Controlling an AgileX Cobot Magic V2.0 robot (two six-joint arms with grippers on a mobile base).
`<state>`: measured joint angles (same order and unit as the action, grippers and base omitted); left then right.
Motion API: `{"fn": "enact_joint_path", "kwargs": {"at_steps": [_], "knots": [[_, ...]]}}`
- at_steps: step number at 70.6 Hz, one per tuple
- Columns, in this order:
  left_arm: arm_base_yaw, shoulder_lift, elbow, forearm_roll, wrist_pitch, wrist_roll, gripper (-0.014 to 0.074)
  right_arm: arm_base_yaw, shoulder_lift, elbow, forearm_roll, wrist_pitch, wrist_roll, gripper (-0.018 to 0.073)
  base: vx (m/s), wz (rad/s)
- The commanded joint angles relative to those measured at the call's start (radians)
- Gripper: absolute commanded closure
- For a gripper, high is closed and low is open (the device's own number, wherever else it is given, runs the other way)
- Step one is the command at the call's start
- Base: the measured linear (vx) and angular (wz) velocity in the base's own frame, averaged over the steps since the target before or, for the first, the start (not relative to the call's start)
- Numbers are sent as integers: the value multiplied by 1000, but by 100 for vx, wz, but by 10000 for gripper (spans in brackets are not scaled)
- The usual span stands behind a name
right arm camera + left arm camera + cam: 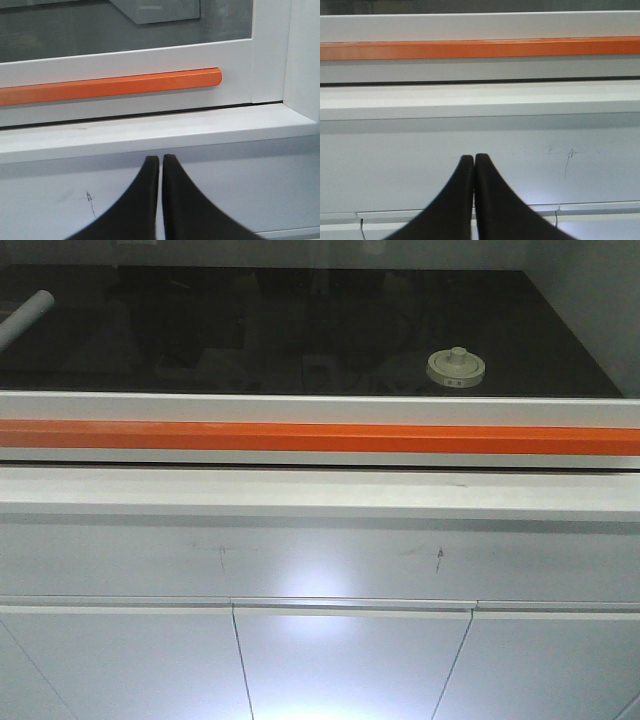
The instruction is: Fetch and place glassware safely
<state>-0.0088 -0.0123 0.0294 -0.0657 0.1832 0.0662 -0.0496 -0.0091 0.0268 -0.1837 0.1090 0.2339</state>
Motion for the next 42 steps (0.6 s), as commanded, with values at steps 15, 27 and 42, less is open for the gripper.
{"fn": "enact_joint_path", "kwargs": {"at_steps": [15,27,42], "knots": [[-7,-10,27,-8,-104,-5,603,-5,-13,19,-8,-77,-5,560,0,0],[-7,-10,27,-8,-190,-5,603,-5,-13,19,-7,-115,-5,560,0,0],[-7,-10,26,-8,-429,-5,603,-5,-13,17,0,-183,6,560,0,0]]}}
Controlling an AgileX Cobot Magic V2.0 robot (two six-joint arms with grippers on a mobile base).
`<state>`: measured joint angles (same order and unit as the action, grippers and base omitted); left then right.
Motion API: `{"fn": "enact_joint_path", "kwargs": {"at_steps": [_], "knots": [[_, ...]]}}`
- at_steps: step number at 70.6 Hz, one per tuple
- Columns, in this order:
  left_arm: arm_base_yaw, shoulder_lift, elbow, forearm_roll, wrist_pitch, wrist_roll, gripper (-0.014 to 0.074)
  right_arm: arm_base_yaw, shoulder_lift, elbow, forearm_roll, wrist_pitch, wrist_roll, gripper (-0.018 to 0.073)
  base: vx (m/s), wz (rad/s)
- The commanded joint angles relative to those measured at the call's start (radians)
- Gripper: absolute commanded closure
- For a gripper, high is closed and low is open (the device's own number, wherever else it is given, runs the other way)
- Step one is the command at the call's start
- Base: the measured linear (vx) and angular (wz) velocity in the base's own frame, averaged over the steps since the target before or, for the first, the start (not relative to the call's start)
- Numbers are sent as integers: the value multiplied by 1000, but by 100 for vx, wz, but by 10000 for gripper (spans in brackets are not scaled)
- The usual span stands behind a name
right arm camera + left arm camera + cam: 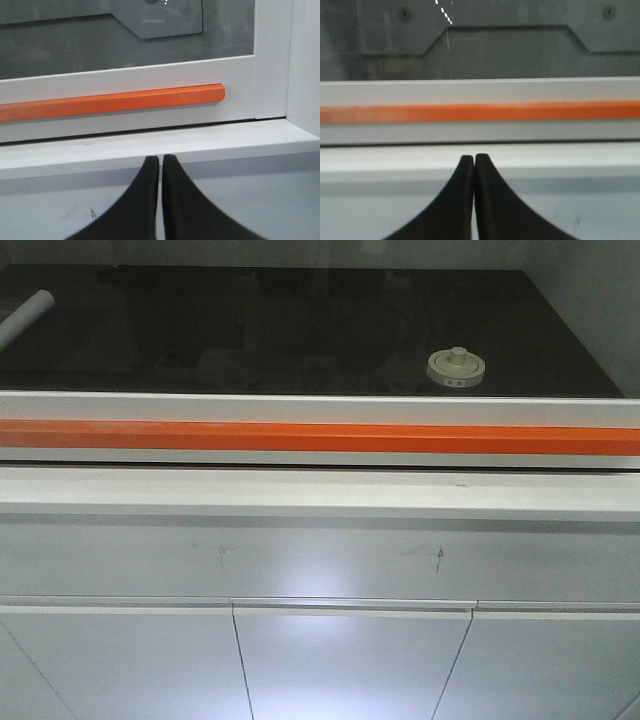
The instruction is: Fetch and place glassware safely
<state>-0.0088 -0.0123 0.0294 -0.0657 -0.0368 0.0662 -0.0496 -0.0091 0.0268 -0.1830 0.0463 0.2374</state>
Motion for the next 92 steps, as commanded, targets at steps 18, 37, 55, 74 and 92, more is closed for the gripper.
{"fn": "enact_joint_path", "kwargs": {"at_steps": [18,37,55,74,92], "knots": [[-7,12,-144,-15,-243,-4,603,-5,-7,-127,-2,-205,3,560,0,0],[-7,298,-534,-4,-140,3,603,-5,173,-458,-6,-143,3,560,0,0],[-7,604,-802,-7,-42,3,603,-5,453,-649,-9,-167,3,560,0,0],[-7,708,-822,-6,-47,4,603,-5,635,-655,-1,-245,16,560,0,0],[-7,711,-810,-6,30,29,603,-5,674,-655,-22,-213,1,560,0,0]]}}
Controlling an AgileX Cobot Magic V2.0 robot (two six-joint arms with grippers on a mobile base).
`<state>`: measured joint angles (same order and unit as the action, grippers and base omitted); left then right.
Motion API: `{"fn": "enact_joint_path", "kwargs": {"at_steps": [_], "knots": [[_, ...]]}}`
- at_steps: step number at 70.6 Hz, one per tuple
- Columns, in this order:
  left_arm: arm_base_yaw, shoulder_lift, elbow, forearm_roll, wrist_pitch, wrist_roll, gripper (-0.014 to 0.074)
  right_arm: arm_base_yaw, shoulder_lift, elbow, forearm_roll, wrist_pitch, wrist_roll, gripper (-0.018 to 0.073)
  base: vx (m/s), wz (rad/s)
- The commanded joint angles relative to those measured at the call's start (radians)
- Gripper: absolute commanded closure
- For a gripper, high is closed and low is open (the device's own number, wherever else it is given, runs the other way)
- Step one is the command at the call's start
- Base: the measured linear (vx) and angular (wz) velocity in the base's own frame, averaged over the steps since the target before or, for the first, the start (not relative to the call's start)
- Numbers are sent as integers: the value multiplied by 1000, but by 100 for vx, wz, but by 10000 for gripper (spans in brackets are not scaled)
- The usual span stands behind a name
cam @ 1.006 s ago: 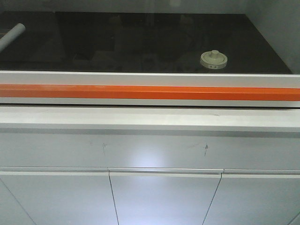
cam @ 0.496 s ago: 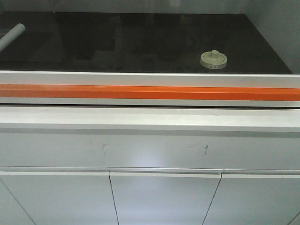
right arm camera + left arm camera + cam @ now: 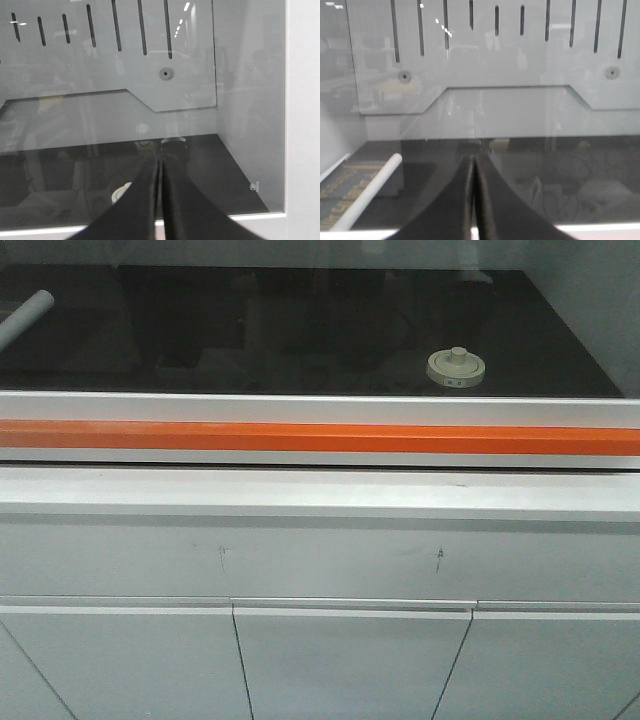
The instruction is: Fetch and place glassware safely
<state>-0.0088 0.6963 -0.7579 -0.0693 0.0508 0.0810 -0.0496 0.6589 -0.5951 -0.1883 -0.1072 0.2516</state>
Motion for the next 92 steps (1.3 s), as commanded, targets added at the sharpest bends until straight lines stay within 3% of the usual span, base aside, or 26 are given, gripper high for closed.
{"fn": "enact_joint_path", "kwargs": {"at_steps": [1,16,32,49,66,77,82,92], "knots": [[-7,2,-20,-2,-64,16,603,-5,5,-33,-21,-59,-14,560,0,0],[-7,-3,90,-2,-208,40,603,-5,9,-32,-163,-74,-15,560,0,0],[-7,0,256,-2,-404,40,603,-5,46,-27,-187,-118,-14,560,0,0],[-7,35,364,-1,-474,40,603,-5,158,164,-189,-452,-42,560,0,0],[-7,74,447,-2,-563,32,603,-5,261,333,-175,-600,-84,560,0,0],[-7,133,458,28,-605,32,603,-5,361,365,-155,-721,-90,560,0,0],[-7,175,458,35,-657,30,603,-5,430,365,-139,-776,-145,560,0,0],[-7,245,458,35,-749,29,603,-5,564,365,-46,-917,-195,560,0,0]]}}
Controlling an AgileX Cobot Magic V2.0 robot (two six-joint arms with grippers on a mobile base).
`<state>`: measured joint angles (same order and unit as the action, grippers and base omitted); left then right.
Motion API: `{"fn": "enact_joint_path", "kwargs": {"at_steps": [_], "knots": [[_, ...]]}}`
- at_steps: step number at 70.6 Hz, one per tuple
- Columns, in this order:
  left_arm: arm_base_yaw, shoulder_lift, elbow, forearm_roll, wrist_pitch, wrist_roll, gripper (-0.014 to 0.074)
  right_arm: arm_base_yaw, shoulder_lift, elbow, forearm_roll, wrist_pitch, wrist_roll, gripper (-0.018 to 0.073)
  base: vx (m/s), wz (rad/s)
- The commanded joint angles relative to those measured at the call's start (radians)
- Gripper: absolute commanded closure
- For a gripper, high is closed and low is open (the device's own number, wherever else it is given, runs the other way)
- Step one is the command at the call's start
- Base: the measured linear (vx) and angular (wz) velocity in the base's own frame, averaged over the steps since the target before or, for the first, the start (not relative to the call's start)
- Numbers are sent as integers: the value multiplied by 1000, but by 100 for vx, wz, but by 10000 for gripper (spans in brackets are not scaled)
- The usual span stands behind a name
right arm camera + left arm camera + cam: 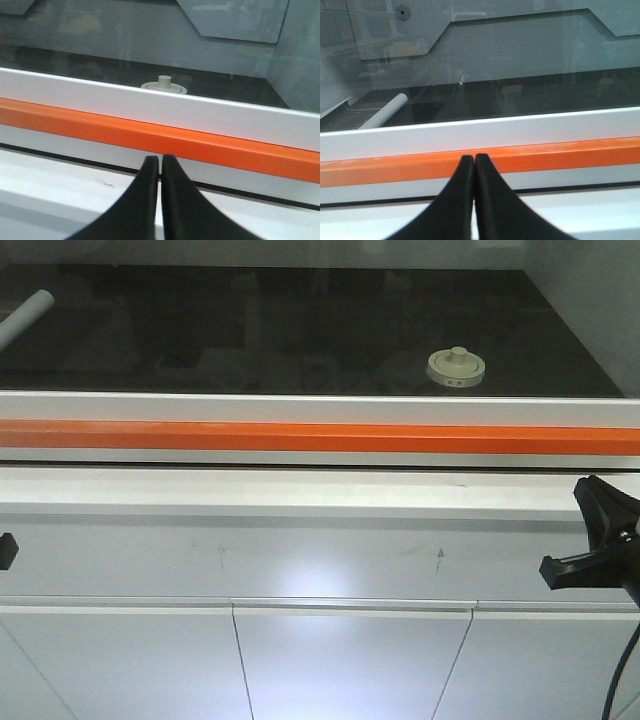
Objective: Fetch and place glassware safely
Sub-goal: 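Move both grippers to the orange sash handle bar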
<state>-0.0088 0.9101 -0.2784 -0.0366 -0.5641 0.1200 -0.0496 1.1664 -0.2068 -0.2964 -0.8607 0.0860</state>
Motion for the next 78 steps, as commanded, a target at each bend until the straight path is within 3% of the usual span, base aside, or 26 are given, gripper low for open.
{"fn": "enact_joint_path", "kwargs": {"at_steps": [1,12,24,78], "knots": [[-7,36,-22,2,-139,-10,603,-5,69,-23,69,-180,-29,560,0,0],[-7,69,-22,13,-158,-10,603,-5,220,-43,82,-320,-63,560,0,0],[-7,76,-22,13,-158,-10,603,-5,334,-88,81,-364,-66,560,0,0],[-7,76,-22,11,-157,-9,603,-5,600,-293,83,-354,-68,560,0,0]]}}
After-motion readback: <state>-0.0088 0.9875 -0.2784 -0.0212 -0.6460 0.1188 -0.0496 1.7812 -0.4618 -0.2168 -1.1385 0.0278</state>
